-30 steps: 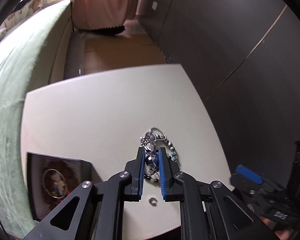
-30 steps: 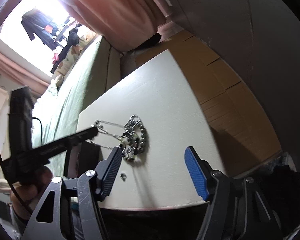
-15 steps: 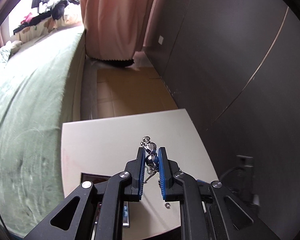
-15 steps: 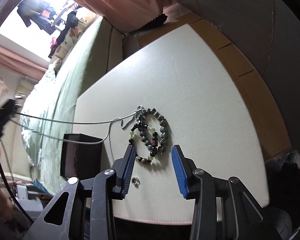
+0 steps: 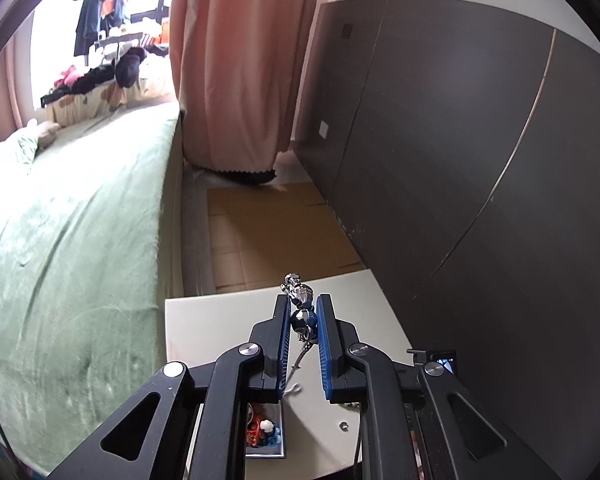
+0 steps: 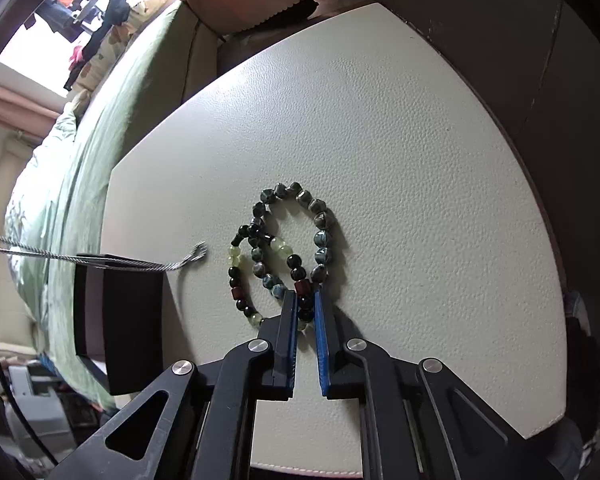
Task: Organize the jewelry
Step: 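Lift chains with left tool while right tool grasps green-and-black bead bracelet, then carry chains into box with left tool while right tool drops bracelet in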
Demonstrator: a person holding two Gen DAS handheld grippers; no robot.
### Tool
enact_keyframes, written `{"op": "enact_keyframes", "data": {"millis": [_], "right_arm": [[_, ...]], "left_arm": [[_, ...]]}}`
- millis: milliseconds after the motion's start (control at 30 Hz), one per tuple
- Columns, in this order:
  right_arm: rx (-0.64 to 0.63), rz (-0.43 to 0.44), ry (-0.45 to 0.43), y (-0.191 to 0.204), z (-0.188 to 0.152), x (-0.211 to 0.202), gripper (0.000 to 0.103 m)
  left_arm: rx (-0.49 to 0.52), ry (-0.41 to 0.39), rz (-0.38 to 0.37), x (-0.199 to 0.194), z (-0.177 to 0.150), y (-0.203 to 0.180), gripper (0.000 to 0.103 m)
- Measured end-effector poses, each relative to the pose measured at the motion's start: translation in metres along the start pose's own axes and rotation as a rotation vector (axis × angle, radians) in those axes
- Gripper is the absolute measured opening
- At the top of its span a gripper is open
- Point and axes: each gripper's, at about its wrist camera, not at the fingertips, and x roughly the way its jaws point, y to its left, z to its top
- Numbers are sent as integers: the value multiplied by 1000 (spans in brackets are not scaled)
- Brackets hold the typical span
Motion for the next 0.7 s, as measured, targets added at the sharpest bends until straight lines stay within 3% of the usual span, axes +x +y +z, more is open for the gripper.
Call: {"op": "enact_keyframes", "data": {"millis": [333, 700], "right_arm": [[11, 112, -77, -7, -14, -43, 10], [-48, 193, -196, 15, -30, -104, 10]], "left_arm": [[26, -98, 31, -49, 20, -5, 13], [45, -163, 69, -85, 27, -4, 13]]}}
